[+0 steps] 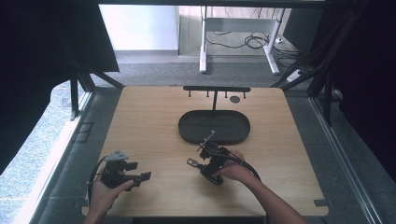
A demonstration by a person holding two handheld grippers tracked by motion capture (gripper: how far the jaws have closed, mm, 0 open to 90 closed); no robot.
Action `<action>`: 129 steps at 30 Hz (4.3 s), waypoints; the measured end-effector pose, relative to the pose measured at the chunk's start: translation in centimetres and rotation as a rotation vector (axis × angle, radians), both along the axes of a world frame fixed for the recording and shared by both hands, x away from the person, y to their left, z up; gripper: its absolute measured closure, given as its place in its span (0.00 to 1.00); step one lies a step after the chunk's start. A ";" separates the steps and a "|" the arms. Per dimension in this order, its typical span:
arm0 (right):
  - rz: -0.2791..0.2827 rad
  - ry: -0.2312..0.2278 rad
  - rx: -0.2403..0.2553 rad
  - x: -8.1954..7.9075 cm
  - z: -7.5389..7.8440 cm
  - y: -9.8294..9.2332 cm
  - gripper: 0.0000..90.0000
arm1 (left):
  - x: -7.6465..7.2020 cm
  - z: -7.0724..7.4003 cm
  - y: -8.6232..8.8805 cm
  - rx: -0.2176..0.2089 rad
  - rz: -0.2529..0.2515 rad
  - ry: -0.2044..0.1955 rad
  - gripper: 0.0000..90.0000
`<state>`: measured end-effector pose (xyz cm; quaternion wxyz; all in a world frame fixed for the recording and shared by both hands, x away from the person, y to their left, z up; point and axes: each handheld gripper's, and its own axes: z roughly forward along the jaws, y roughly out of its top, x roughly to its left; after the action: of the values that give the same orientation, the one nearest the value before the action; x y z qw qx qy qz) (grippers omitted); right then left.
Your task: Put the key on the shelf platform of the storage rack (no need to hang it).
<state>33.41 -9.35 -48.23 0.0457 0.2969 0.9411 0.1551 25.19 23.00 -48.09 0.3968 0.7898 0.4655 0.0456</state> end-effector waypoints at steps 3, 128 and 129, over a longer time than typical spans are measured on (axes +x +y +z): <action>0.008 0.008 -0.016 0.1 -0.5 0.4 0.37 | 0.0 0.0 0.1 0.000 0.001 0.002 0.27; -0.233 -0.103 0.069 11.1 9.2 -1.6 0.56 | 0.0 0.1 0.1 -0.037 -0.014 0.007 0.27; -0.238 -0.102 0.069 11.3 9.3 -1.7 0.55 | 0.0 0.1 0.1 -0.037 -0.012 0.006 0.27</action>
<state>44.69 -11.00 -38.96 0.1014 0.3995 0.8898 0.1956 25.24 23.12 -48.03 0.4100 0.7853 0.4627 0.0323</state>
